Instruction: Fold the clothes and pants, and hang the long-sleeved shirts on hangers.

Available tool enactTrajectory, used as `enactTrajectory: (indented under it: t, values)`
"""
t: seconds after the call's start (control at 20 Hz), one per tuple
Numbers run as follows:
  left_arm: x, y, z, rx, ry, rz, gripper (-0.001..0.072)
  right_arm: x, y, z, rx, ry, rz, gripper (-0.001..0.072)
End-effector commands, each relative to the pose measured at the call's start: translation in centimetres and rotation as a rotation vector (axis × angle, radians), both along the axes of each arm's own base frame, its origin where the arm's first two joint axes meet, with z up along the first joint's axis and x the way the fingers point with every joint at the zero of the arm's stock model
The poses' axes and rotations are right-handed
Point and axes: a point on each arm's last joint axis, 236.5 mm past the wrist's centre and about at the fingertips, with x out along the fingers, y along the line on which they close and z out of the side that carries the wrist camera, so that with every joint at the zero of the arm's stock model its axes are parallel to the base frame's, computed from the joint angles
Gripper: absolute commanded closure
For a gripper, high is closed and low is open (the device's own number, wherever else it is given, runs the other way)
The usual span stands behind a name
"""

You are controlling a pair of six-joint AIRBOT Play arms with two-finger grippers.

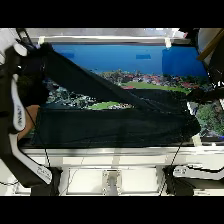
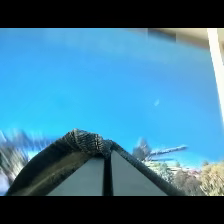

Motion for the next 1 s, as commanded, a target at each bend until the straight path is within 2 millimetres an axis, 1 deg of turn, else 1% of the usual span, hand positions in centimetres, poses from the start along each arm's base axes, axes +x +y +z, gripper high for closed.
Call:
enactTrajectory:
  t: [0.0,0.05,0.1,0.15,0.25,0.3,0.4,0.45,0.5,0.55,0.6,0.65,0.7,0.75,0.8,0.85,0.9,0.95]
  values:
    - [-6.1,-1.3,6.6,0.273,-0.072,-0.148,0.0694,-2.3,-0.9,0.4,-0.026,0.054,0.010,0.0320]
    - [-8.5,-0.6,4.8,0.326,0.009,-0.159,0.0695,-2.7,-1.2,0.5,-0.021,0.059,0.001,0.0320]
    - [-11.3,0.6,1.7,0.375,0.123,-0.159,0.0695,-3.0,-1.4,0.5,-0.015,0.066,-0.006,0.0320]
    - [-14.0,2.2,-1.7,0.386,0.232,-0.131,0.0695,-3.3,-1.6,0.5,-0.010,0.072,-0.010,0.0320]
    - [-19.7,6.5,-8.5,0.344,0.418,0.031,0.0695,-3.3,-1.6,0.5,-0.010,0.070,-0.008,0.0320]
    - [-22.3,8.9,-11.4,0.310,0.488,0.136,0.0694,-3.2,-1.5,0.6,-0.007,0.062,0.001,0.0320]
    - [-25.7,11.7,-15.9,0.225,0.584,0.259,0.0693,-2.7,-1.1,0.9,0.012,0.043,-0.001,0.0320]
    - [-26.7,12.4,-17.5,0.201,0.624,0.279,0.0692,-2.5,-0.8,1.1,0.029,0.029,-0.003,0.0319]
    - [-27.0,12.4,-18.6,0.151,0.651,0.301,0.0590,-2.2,-0.4,1.4,0.047,0.016,-0.003,0.0315]
    - [-26.8,12.0,-19.0,0.115,0.654,0.302,0.0158,-2.0,-0.1,1.6,0.064,0.006,-0.003,0.0308]
    - [-26.3,11.8,-18.9,0.091,0.641,0.306,0.0001,-1.8,0.1,1.8,0.074,-0.001,-0.003,0.0308]
    - [-25.3,11.6,-17.9,0.088,0.606,0.303,-0.0013,-1.9,0.2,1.8,0.075,0.000,-0.001,0.0308]
    - [-23.9,11.7,-16.2,0.099,0.556,0.304,-0.0013,-1.9,0.1,1.8,0.075,0.000,-0.002,0.0308]
    - [-22.4,12.1,-13.9,0.095,0.490,0.324,-0.0013,-1.8,0.1,1.8,0.074,-0.001,-0.003,0.0308]
    - [-21.0,12.3,-11.7,0.053,0.422,0.359,-0.0011,-1.6,-0.1,1.8,0.068,-0.010,-0.010,0.0309]
    - [-19.8,12.2,-9.6,0.017,0.370,0.369,-0.0011,-1.2,-0.4,1.8,0.056,-0.024,-0.021,0.0308]
    - [-19.4,11.9,-8.3,-0.006,0.349,0.367,-0.0011,-0.9,-0.7,1.8,0.045,-0.034,-0.030,0.0309]
    - [-19.5,11.5,-7.6,-0.035,0.358,0.363,-0.0008,-1.0,-0.9,1.7,0.033,-0.029,-0.030,0.0309]
